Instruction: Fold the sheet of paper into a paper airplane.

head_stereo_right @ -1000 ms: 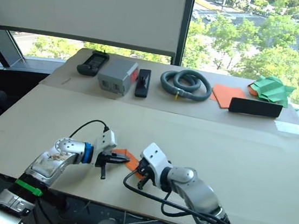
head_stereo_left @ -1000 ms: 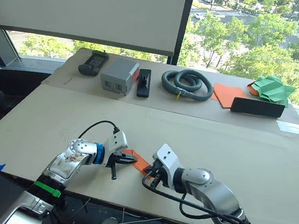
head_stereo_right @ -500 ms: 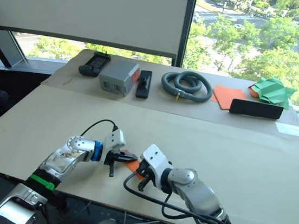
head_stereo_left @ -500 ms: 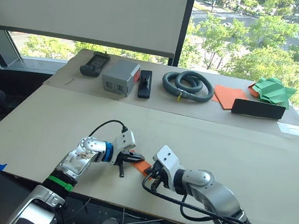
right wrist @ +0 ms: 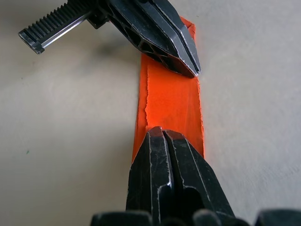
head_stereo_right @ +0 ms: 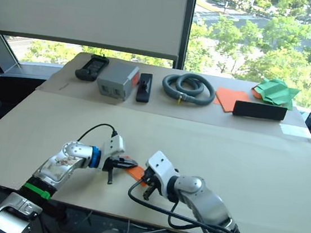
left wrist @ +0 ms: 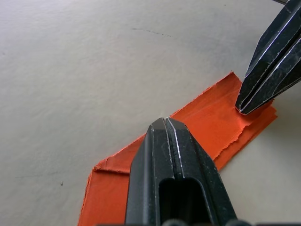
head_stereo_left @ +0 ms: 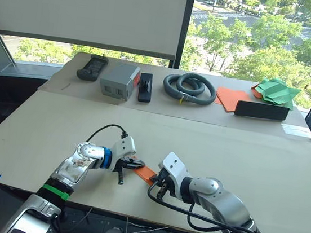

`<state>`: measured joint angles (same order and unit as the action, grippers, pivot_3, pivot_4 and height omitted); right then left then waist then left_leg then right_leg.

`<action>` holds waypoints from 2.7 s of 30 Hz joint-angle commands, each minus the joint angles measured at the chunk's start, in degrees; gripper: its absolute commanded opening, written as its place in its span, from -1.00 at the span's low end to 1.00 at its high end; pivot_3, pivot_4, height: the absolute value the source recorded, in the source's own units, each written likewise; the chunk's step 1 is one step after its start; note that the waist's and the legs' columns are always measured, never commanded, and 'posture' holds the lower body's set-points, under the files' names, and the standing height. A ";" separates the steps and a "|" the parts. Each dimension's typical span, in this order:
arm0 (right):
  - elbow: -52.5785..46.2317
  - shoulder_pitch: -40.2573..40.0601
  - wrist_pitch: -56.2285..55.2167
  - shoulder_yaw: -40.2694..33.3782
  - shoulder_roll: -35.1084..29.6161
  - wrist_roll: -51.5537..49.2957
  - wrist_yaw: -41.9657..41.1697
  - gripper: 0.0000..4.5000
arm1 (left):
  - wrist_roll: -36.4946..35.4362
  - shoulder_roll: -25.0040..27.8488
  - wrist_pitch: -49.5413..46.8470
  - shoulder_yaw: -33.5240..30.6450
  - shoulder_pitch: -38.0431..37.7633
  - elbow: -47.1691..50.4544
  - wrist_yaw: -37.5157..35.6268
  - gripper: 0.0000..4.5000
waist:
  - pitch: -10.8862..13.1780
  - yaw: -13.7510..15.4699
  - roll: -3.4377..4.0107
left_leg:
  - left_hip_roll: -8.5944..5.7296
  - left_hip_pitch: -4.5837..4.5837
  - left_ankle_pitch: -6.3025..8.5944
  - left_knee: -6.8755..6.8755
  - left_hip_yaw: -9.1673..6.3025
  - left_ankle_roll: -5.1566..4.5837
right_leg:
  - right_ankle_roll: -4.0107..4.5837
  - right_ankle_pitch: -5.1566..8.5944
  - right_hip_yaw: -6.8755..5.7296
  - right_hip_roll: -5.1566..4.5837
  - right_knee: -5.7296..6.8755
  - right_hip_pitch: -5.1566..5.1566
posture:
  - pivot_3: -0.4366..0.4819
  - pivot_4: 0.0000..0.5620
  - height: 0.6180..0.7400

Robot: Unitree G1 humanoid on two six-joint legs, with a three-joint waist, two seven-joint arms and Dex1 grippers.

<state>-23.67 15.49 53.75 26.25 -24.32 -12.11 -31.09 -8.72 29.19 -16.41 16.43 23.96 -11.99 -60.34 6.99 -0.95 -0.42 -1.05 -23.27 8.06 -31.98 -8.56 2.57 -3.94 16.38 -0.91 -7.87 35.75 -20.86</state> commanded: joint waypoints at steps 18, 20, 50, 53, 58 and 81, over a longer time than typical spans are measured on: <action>2.64 -0.77 4.49 3.65 -2.58 1.12 -0.63 -0.99 | 3.20 3.77 0.68 -2.86 -3.05 -10.67 1.99 -1.00 | -0.13 -0.51 0.11 | 0.01 0.08 0.01 0.02 0.00 0.00 | 0.01 0.01 0.00 -0.07 0.00 -0.10 | -0.05 -0.47 0.38; 2.83 -0.52 4.44 3.86 -2.47 1.14 -0.61 -0.99 | 3.19 4.07 0.61 -3.30 -3.44 -10.38 2.12 -1.00 | -0.13 -0.66 0.11 | 0.02 0.11 0.01 0.06 0.00 0.00 | 0.01 0.01 -0.01 -0.06 0.01 -0.12 | -0.05 -0.47 0.38; -16.07 -8.67 -9.98 -20.68 4.90 -4.03 8.67 -0.99 | -23.77 4.11 -17.68 -32.75 -20.82 31.53 14.63 -1.00 | 1.03 0.46 -0.27 | 0.04 -0.77 -0.01 0.15 -0.15 -0.02 | -0.04 -0.31 0.24 0.24 0.01 -1.07 | -0.05 -0.47 0.38; -17.19 -12.67 -12.10 -20.05 3.38 -3.49 7.95 -0.87 | -24.41 3.91 -17.40 -32.79 -22.81 32.23 15.62 -1.00 | 1.07 0.39 -0.19 | 0.05 -0.86 0.00 0.16 -0.15 -0.01 | 0.02 -0.31 0.24 0.22 0.00 -1.20 | -0.05 -0.47 0.38; -15.34 -15.76 -18.48 -19.12 3.04 -1.90 7.52 -0.17 | -24.85 3.92 -16.45 -32.99 -23.66 30.75 15.69 -1.00 | 1.13 0.08 -0.10 | 0.05 -0.95 0.01 0.16 -0.05 0.01 | 0.06 -0.28 0.13 0.06 -0.14 -1.31 | -0.05 -0.47 0.38; -12.38 -6.73 -19.40 -2.06 -3.87 -8.13 -14.86 1.00 | -27.68 6.94 -19.02 -29.43 -26.55 33.35 12.43 1.00 | 1.06 0.34 -0.22 | 0.10 -0.94 -0.01 0.12 0.03 -0.02 | 0.14 -0.53 0.20 0.19 -0.48 -1.15 | -0.05 -0.47 0.38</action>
<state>-35.48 8.40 32.82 24.20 -28.10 -16.92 -43.80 -35.19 35.39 -35.41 -12.52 -2.68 19.17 -47.25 8.05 -0.61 -0.64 -0.95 -24.20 8.05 -31.86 -8.54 2.55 -3.80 15.85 -0.71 -7.67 35.27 -22.00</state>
